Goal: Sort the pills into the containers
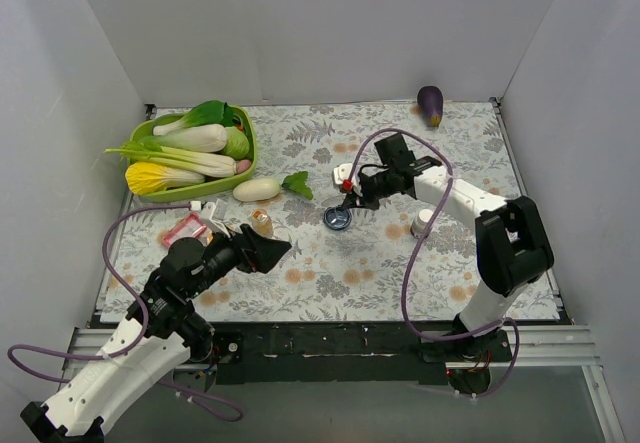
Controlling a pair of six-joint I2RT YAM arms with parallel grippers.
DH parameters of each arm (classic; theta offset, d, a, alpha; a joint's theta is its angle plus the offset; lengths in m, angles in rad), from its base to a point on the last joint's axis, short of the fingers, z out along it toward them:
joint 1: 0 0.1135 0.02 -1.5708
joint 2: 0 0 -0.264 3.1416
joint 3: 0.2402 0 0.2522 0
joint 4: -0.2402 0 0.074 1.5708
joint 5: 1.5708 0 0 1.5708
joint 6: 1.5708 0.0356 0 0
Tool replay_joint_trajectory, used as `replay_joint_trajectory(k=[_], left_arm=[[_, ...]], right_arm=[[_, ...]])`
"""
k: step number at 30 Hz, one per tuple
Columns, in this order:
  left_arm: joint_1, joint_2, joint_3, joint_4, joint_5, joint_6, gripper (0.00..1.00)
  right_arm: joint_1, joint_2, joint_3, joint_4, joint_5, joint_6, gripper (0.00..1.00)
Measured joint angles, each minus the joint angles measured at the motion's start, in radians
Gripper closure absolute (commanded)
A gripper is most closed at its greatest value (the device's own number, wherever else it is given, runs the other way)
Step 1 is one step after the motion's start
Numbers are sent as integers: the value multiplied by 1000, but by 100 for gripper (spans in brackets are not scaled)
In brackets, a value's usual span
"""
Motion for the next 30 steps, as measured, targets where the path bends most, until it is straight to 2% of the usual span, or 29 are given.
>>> replay_joint_trajectory(k=[6, 12, 16, 19, 22, 30], left_arm=[[0, -1, 0, 7, 10, -3, 9], [0, -23, 0, 7, 12, -14, 9], [0, -25, -1, 6, 13, -16, 9], [0, -26, -1, 6, 13, -17, 9], [0, -32, -3, 6, 13, -19, 9], [0, -55, -18, 1, 13, -27, 8]], right_arm=[[41, 107, -6, -3, 116, -43, 86], [70, 131, -15, 50, 197, -51, 69], [82, 141, -18, 103, 232, -53, 45], [87, 149, -23, 124, 249, -58, 35], [87, 164, -27, 141, 261, -66, 27], [90, 172, -33, 147, 280, -76, 18]])
